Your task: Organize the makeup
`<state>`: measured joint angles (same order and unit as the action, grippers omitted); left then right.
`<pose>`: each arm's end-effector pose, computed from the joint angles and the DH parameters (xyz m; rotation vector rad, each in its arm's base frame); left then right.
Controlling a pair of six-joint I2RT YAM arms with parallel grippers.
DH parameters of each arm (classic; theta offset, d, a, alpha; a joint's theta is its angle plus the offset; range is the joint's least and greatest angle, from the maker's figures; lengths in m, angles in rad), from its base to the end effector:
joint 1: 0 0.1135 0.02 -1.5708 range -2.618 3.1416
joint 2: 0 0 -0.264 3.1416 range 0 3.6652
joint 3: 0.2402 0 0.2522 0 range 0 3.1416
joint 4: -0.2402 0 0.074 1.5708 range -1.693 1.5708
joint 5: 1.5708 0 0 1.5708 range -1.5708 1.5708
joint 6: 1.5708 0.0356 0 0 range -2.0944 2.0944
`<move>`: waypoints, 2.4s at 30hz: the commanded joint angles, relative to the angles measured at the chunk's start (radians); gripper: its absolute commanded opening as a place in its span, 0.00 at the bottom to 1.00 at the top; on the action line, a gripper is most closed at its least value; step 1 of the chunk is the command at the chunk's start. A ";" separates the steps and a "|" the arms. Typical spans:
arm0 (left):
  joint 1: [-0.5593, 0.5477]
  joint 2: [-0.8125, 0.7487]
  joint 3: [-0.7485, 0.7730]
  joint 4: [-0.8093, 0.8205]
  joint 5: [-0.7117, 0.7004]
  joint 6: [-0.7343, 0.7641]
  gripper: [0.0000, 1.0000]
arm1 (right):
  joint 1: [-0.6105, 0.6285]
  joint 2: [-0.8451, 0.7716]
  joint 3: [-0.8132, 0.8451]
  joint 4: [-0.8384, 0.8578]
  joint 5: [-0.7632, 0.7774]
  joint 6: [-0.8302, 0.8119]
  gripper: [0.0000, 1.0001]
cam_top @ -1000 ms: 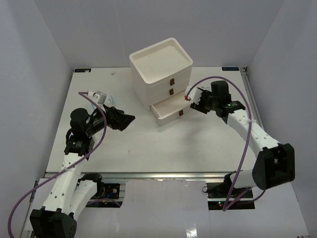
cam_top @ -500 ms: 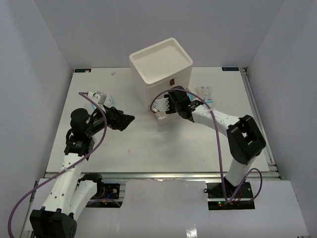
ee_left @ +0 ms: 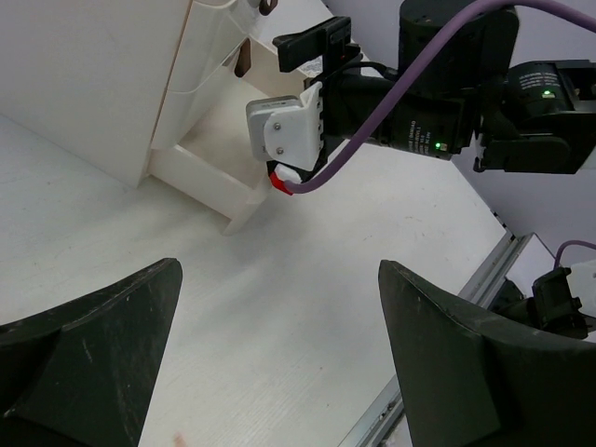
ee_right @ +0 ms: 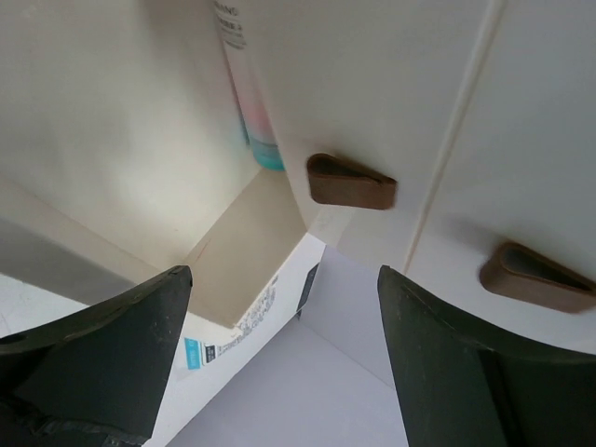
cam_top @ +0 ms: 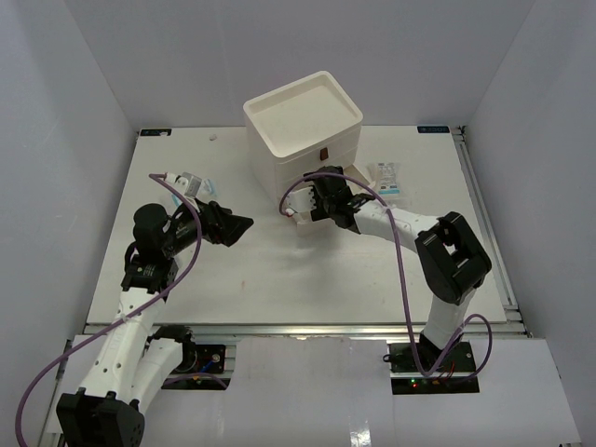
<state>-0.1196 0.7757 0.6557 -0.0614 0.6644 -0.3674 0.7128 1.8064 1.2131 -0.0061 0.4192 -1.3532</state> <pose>0.1783 -0.0435 0.3102 0.2807 1.7844 -0.9300 0.3168 0.2547 0.2229 -1.7737 1.3473 -0.8147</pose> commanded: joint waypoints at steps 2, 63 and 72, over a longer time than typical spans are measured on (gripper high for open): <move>0.001 -0.032 0.006 -0.033 -0.040 -0.039 0.98 | 0.018 -0.147 0.032 -0.091 -0.045 0.088 0.86; 0.001 0.461 0.020 -0.306 -1.421 -0.251 0.79 | -0.296 -0.668 -0.277 -0.368 -1.338 0.669 0.86; 0.003 0.486 0.010 -0.257 -1.437 -0.218 0.44 | -0.308 -0.669 -0.279 -0.369 -1.354 0.673 0.86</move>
<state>-0.1196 1.2605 0.6770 -0.3619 -0.7426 -0.6075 0.4151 1.1580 0.9382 -0.3964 -0.8944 -0.6868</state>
